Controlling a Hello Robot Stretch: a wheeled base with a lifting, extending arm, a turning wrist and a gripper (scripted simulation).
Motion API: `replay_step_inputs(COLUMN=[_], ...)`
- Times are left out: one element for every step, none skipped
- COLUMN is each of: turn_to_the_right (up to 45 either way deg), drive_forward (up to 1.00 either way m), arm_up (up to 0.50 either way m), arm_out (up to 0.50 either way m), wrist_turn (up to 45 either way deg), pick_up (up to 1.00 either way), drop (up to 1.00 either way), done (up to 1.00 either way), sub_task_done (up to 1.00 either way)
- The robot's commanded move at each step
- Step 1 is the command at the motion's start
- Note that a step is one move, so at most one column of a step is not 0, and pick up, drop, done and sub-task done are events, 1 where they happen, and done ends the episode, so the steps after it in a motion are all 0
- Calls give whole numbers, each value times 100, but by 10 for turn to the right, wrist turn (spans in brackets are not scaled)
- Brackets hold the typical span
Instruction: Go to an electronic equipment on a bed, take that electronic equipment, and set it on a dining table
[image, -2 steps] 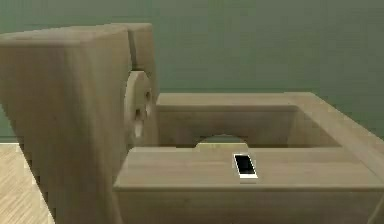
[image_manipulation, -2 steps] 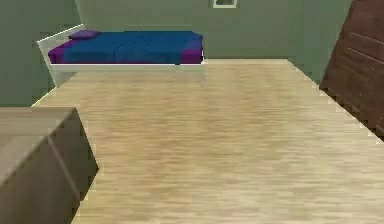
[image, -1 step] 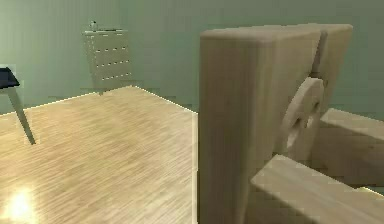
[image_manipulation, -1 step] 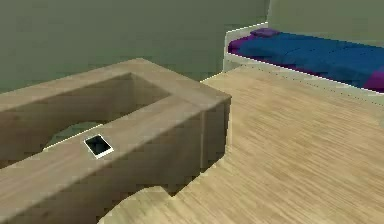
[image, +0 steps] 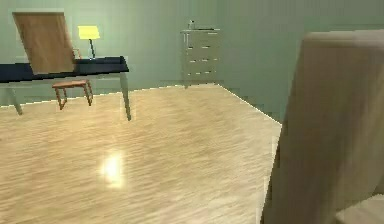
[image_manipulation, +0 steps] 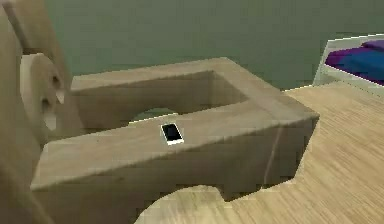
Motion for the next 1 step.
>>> replay_step_inputs(turn_to_the_right=[450], drive_forward=[0], arm_up=[0], arm_out=[0], wrist_turn=[0], pick_up=[0], drop=[0], done=[0], sub_task_done=[0])
